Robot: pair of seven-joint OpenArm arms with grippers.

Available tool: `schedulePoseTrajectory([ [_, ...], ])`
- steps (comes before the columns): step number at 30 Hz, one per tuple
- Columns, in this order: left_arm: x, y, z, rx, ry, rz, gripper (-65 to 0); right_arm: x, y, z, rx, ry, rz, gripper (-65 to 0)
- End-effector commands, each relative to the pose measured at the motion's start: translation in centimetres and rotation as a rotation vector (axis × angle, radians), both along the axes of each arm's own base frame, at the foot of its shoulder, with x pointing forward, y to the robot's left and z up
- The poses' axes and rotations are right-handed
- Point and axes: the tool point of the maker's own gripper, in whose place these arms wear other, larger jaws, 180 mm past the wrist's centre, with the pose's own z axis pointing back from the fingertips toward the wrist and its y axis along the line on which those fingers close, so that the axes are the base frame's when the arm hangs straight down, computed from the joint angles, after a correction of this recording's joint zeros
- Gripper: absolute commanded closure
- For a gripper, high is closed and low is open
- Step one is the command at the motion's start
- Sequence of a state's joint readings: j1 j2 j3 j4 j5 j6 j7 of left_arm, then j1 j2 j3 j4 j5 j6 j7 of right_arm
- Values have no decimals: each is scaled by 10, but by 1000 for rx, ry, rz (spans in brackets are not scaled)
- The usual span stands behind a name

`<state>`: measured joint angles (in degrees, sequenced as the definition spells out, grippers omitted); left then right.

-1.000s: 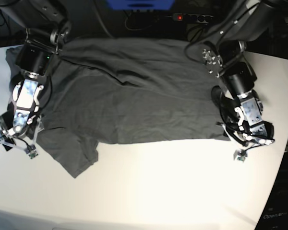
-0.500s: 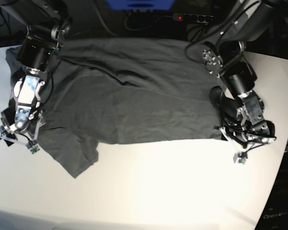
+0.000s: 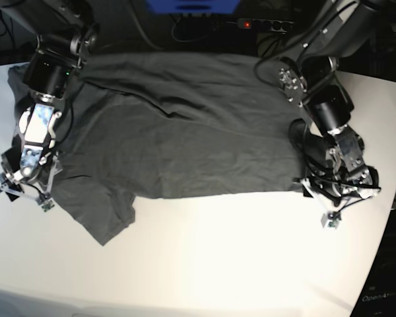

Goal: Fold the T-shirt properly
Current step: 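Lower the left gripper and pinch the shirt's side edge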

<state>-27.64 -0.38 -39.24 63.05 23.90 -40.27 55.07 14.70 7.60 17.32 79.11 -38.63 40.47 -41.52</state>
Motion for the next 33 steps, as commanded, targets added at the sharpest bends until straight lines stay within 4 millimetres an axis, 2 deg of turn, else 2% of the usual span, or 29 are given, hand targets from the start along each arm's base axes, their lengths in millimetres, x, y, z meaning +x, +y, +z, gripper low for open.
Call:
schedulePoseTrajectory([
  [1,17,10,21,11,-69,16,-298,11,-7,18,-24,-49,-3,-440],
  [4,21,8,21,4,-90,13,-298,11,-7,19,-26,-52,-3,-440],
  [8,15,-2,2,-37,-37,-3,-298,11,-8,19,-27,-50,-3,-440],
  [10,14,2,-1,-39,-23,-3,-298,11,-8,19,-28,-50,-4,-440],
  [13,22,1,3,-51,-50,-2,-298,11,-8,18,-27,-49,-4,-440],
  [18,18,11,1,-83,-57,54,-298,11,-8,18,-25,-50,-3,-440],
  [31,16,10,-1,-83,-48,53,-296,11,-8,18,-26,-49,-4,-440],
  [33,16,10,-1,-82,-47,53,-272,11,-8,18,-26,-52,-3,-440],
])
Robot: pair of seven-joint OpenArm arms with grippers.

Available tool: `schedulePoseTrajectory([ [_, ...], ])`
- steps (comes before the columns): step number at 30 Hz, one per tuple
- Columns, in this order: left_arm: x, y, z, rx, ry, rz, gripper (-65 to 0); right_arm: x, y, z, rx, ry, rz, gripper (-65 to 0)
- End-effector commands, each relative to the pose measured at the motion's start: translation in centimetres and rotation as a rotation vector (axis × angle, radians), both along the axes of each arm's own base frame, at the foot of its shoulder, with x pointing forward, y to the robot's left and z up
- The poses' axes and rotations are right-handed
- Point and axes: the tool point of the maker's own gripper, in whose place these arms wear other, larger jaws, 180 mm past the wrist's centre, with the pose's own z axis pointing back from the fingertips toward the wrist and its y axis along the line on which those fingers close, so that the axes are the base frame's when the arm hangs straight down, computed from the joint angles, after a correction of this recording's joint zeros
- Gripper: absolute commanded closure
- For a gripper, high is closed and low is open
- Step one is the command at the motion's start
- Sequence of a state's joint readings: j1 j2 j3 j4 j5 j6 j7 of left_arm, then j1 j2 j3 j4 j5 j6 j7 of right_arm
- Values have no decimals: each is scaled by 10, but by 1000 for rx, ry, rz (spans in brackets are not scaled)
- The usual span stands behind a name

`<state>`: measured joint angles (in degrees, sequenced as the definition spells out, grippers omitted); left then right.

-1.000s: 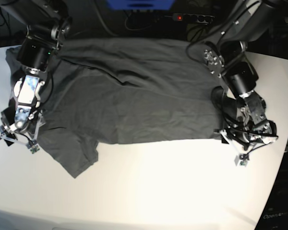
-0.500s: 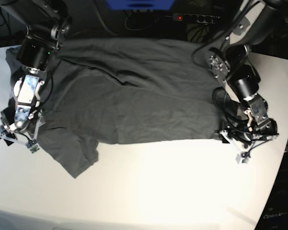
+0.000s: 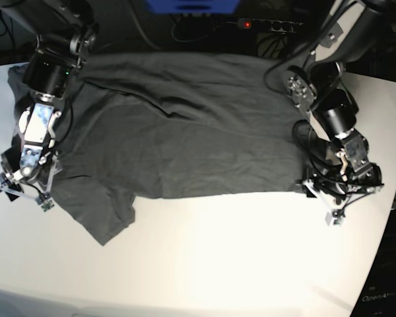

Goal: Fold the T-shirt properly
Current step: 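Lower the left gripper and pinch the shirt's side edge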

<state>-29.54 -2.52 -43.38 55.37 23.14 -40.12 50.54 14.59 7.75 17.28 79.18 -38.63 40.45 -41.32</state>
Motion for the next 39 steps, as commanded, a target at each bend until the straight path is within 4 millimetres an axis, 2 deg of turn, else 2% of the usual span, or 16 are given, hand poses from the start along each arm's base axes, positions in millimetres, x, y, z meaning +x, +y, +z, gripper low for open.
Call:
schedulePoseTrajectory([
  [1,12,5,13,14,-29,5,-246,11,-8,18,-25,-50,-6,-440],
  [4,12,5,13,17,-27,4,-188,11,-8,19,-26,-50,-7,-440],
  [11,11,6,13,17,-27,5,-180,11,-8,19,-26,-50,-7,-440],
  [16,11,5,13,13,-28,6,-111,10,-8,18,-26,-49,-7,-440],
  [20,11,6,13,11,-28,9,-104,5,-8,13,-27,-35,-7,-440],
  [39,10,6,14,11,-7,8,-107,4,-8,13,-27,-33,-6,-440],
])
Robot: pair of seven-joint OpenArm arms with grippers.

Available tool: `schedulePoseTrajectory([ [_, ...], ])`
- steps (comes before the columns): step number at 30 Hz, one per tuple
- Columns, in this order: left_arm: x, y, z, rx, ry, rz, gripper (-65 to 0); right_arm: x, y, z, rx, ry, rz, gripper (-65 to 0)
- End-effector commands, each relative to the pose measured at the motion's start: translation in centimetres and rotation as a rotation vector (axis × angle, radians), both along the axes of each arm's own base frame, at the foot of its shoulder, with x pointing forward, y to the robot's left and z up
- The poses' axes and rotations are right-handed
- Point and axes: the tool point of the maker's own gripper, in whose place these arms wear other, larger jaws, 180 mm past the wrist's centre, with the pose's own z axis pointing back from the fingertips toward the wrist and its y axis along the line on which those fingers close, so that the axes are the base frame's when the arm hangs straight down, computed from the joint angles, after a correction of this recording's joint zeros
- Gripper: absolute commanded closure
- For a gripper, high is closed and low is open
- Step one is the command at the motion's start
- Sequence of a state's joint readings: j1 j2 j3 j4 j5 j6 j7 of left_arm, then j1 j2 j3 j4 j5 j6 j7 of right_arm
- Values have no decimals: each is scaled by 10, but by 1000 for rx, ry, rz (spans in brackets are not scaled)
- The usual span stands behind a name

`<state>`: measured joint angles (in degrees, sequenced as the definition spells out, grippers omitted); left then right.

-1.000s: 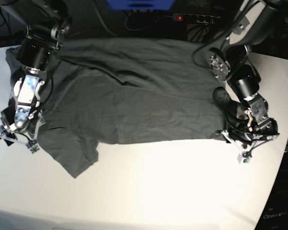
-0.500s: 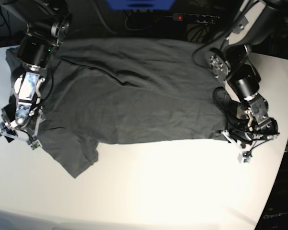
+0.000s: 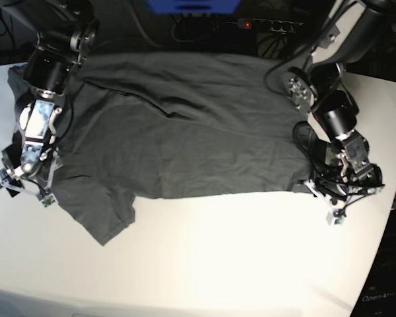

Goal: Fold the T-shirt properly

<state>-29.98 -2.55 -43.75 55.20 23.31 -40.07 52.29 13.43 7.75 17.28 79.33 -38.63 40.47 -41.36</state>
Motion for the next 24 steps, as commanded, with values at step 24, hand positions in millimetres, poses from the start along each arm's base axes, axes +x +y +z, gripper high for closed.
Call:
schedulePoseTrajectory([
  [24,13,6,24,-117,-48,87,-24,5,-8,13,-27,-32,-7,-440],
])
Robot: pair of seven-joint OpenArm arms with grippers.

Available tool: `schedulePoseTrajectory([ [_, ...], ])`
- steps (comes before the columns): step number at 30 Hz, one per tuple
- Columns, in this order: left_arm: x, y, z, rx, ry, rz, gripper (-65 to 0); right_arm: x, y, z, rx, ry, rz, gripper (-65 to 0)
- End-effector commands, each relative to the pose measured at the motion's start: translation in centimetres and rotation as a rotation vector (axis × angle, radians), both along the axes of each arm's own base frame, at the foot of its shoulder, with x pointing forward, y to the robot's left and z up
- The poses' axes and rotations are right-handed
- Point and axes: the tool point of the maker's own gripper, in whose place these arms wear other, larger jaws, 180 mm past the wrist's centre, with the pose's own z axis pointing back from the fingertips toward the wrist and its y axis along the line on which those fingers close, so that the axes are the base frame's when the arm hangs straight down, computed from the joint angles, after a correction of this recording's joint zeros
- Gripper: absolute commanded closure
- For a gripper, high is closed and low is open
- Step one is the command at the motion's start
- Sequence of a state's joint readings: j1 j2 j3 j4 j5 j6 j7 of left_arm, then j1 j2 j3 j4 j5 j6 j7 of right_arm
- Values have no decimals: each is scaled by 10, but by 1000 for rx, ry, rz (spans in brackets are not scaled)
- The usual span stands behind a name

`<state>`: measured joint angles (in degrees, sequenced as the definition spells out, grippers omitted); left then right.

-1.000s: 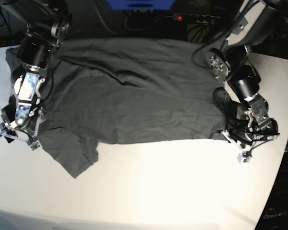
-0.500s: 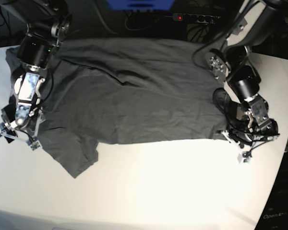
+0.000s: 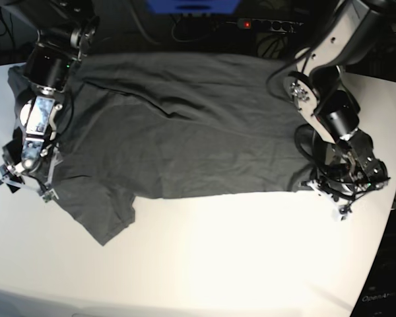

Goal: Fold the T-shirt properly

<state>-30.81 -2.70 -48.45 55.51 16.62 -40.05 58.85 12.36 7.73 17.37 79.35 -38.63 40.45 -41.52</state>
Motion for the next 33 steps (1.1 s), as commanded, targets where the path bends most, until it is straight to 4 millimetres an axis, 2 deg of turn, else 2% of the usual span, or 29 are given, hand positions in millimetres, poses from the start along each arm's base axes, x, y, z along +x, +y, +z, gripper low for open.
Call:
schedulePoseTrajectory([
  [1,18,11,23,7,-63,18,-24,12,-7,19,-26,-52,-3,-440],
  [6,19,9,28,-46,-73,26,-24,13,-7,19,-26,-53,-1,-440],
  [10,17,18,29,-41,-77,35,-24,14,-6,19,-24,-57,4,-440],
  [14,17,19,29,-39,-77,36,-24,24,1,24,-49,-58,56,-440],
  [19,16,19,28,-35,-76,37,-24,48,16,31,-89,-40,147,-441],
  [24,16,20,28,-34,-73,37,-24,76,9,54,-102,-81,145,-441],
  [29,14,20,27,-34,-68,36,-24,89,6,47,-80,-41,144,-444],
  [33,10,20,23,-33,-62,38,-24,89,9,43,-67,-31,142,-444],
])
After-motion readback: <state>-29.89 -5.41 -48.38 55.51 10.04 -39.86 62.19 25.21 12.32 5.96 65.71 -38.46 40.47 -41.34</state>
